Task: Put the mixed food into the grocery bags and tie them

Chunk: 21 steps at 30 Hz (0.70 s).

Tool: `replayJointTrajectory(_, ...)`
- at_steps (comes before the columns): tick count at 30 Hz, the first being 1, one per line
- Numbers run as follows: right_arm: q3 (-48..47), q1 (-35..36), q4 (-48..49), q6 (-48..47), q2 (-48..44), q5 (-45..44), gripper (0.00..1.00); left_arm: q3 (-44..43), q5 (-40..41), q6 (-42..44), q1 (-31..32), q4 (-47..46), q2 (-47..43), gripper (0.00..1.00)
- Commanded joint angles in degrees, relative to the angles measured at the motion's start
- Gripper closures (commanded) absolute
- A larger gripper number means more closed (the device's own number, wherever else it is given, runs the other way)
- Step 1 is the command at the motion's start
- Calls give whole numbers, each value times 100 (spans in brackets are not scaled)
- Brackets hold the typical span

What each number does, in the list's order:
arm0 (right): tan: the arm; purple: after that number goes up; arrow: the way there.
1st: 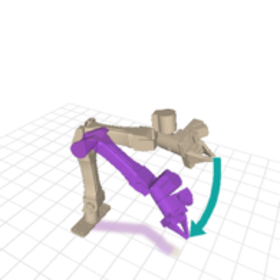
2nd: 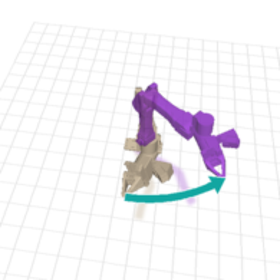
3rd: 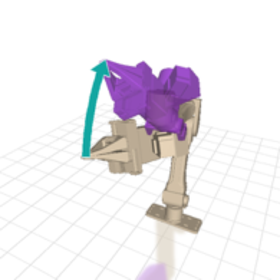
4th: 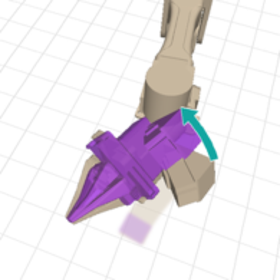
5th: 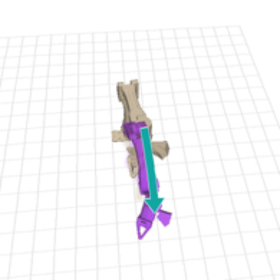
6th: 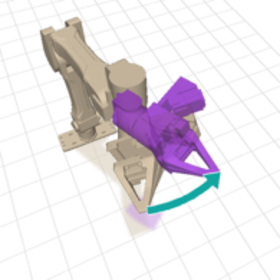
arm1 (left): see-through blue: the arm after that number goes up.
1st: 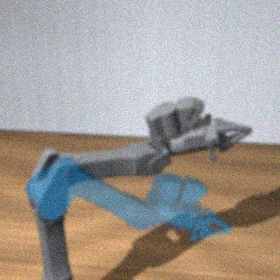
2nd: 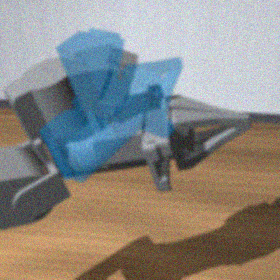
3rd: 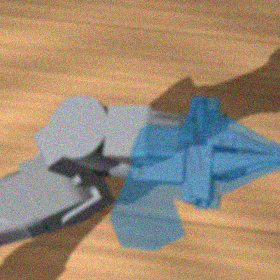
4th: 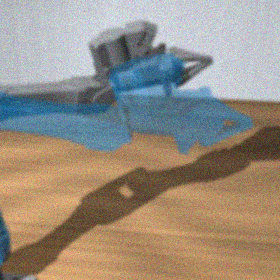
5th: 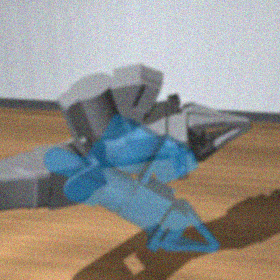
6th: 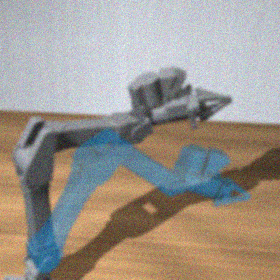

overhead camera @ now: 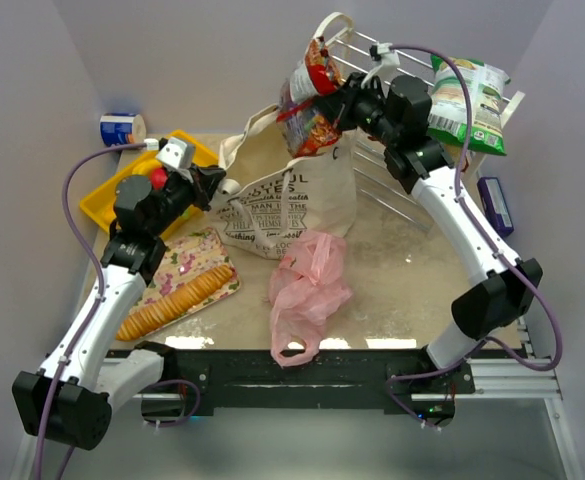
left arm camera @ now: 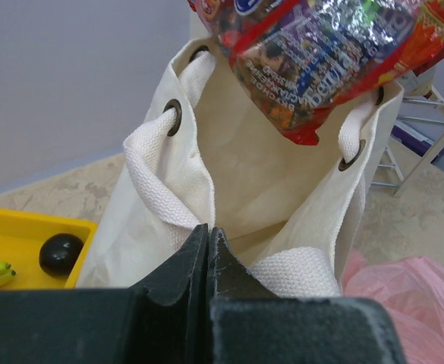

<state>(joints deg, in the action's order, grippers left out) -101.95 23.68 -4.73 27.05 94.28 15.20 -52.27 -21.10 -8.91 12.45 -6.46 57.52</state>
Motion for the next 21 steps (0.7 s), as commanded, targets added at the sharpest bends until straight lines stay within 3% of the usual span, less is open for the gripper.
replayJointTrajectory(1, 612, 49, 501, -173, -998, 211, 100, -90, 18, 82, 21, -268, -21, 100)
replayJointTrajectory(6, 791, 49, -508, -446, -973, 18, 100, -64, 141, 170, 21, -242, -38, 100)
replayJointTrajectory(15, 176, 303, -2162, -271, -806, -596, 100, 15, 308, 196, 30, -304, 49, 100)
replayJointTrajectory(21, 492, 927, -2217, -43, -1244, -1371, 100, -55, 1143, 249, 21, -40, 189, 100)
